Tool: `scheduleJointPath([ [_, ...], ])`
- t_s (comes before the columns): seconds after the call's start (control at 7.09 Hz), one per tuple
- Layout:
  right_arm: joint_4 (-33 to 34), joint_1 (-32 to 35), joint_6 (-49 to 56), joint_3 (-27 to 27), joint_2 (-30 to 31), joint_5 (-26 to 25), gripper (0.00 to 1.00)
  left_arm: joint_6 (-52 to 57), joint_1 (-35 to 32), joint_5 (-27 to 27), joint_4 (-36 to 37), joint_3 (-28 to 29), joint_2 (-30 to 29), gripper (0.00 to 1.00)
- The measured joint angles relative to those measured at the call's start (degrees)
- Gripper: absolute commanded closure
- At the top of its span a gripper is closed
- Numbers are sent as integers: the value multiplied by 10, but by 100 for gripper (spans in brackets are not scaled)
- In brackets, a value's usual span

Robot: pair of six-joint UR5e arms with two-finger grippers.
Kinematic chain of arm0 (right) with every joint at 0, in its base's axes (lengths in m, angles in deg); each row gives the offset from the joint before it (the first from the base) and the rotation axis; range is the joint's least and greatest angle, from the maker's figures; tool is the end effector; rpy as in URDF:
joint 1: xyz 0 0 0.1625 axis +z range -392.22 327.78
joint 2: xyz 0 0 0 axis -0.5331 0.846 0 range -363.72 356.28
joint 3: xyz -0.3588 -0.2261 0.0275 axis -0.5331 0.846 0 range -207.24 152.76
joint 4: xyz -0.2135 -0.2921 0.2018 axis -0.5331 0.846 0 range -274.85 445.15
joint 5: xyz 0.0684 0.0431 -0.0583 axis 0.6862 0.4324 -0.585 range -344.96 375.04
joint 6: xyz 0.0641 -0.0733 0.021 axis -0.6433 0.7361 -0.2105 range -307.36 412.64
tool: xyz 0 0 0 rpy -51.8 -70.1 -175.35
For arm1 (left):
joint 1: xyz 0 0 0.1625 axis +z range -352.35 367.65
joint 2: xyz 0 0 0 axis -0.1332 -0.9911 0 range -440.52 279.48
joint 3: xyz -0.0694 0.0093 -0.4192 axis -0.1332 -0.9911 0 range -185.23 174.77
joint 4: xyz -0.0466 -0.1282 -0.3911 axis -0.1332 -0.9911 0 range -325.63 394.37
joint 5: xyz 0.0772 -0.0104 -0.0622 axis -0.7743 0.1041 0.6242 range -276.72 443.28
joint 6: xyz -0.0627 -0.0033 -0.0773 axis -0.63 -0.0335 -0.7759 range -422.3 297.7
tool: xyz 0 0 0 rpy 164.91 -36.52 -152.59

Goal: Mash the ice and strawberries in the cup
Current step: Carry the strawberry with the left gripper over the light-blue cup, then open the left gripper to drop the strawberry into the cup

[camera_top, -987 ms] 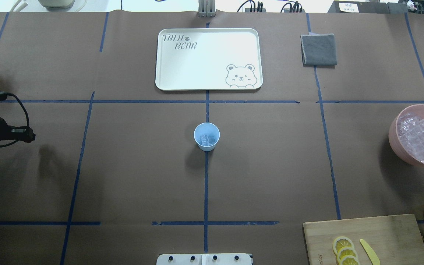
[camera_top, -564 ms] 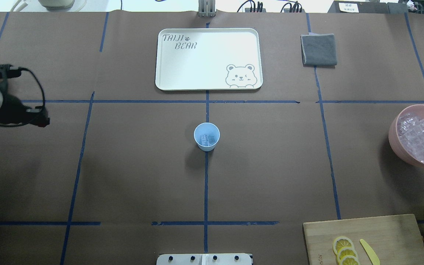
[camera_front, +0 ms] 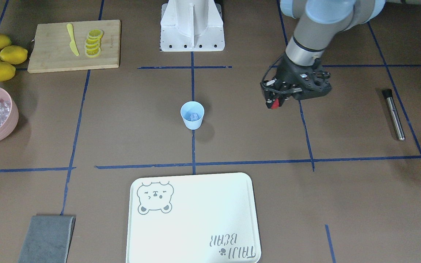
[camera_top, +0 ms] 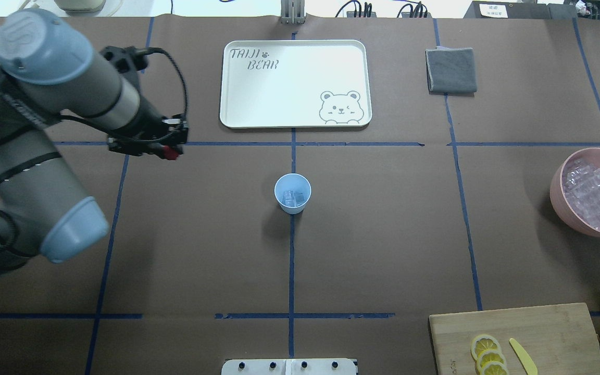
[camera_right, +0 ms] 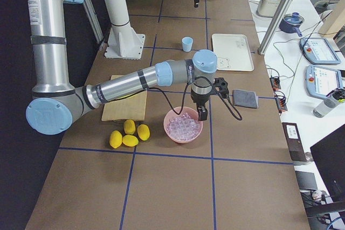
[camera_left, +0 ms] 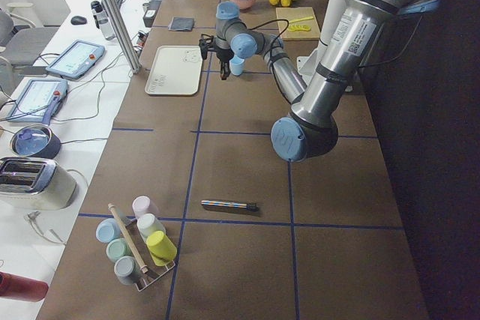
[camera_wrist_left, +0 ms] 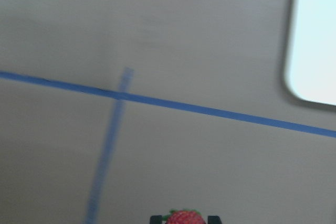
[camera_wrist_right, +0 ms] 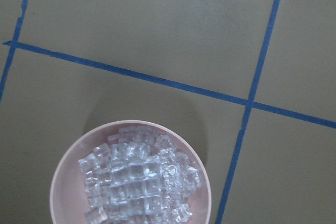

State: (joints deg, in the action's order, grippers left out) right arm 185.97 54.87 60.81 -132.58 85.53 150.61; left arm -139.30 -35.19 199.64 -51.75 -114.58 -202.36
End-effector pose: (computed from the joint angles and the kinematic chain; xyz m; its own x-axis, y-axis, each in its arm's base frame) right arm 0.0373 -0.4907 0.5390 0.6816 -0.2416 0.6907 0.1491 0.9700 0.1922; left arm 0.3817 -0.4756 0.2051 0.5676 -0.2516 -0.7839 0.2486 0.9601 -0.1281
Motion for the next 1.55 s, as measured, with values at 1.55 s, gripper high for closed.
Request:
scheduleJointPath([
  [1.55,-186,75,22,131,67,36,1,-130,124,-81,-63,186,-171,92],
])
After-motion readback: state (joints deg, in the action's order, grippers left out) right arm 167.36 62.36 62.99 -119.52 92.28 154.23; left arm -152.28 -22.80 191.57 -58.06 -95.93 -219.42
